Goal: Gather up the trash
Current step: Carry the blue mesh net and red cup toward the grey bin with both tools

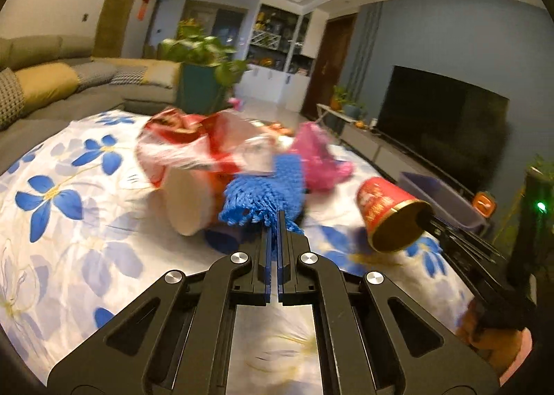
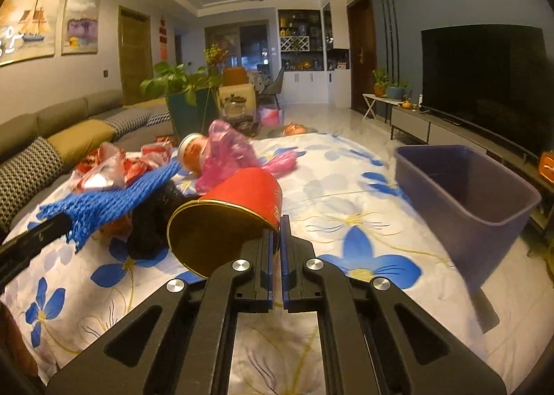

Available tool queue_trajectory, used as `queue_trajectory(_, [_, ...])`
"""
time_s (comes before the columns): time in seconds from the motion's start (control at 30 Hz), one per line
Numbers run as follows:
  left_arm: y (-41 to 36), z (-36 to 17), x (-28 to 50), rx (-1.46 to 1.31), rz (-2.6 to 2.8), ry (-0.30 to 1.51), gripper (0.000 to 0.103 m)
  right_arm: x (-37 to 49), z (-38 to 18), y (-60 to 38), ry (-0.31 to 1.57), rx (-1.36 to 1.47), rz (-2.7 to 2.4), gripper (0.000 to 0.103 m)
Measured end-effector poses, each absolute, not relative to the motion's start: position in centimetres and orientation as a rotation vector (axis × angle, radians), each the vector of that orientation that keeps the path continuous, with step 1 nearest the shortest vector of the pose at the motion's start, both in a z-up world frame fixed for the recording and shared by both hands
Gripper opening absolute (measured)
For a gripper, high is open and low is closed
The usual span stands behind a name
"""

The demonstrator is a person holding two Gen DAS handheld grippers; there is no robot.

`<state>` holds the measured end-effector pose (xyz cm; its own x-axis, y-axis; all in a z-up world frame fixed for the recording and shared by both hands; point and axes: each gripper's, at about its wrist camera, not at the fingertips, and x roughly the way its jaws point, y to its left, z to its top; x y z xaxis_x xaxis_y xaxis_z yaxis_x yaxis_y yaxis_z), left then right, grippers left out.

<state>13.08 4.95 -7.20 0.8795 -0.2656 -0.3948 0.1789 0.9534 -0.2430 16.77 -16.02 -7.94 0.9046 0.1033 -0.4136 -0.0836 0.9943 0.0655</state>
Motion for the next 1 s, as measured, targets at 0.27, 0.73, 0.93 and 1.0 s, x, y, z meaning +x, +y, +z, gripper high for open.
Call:
queue_trajectory(0.27, [0.9,-5.8,10.7,-0.13,-0.358,0.387,0.001,14.8,-6.4,-18.4,0.378,0.081,0.048,0.004])
queue_trajectory(0.73, [2.0,0.3,11.5,-0.173,-0.419,0.252,0.001,13.3,-5.3,-19.9,0.34,0.106,0.026,0.004])
queue_trajectory(0.93, [1.6,2.0,11.6,-0.195,-0.513,0.206,0.001,13.0,-4.9,-21.0,0.323,0.119,0.005,0.004])
queue_trajectory(1.0, [1.5,2.3,11.7,-0.192,-0.525,0.198,0.001,12.9,-4.8,-21.3,0.318,0.12,-0.002,0.004])
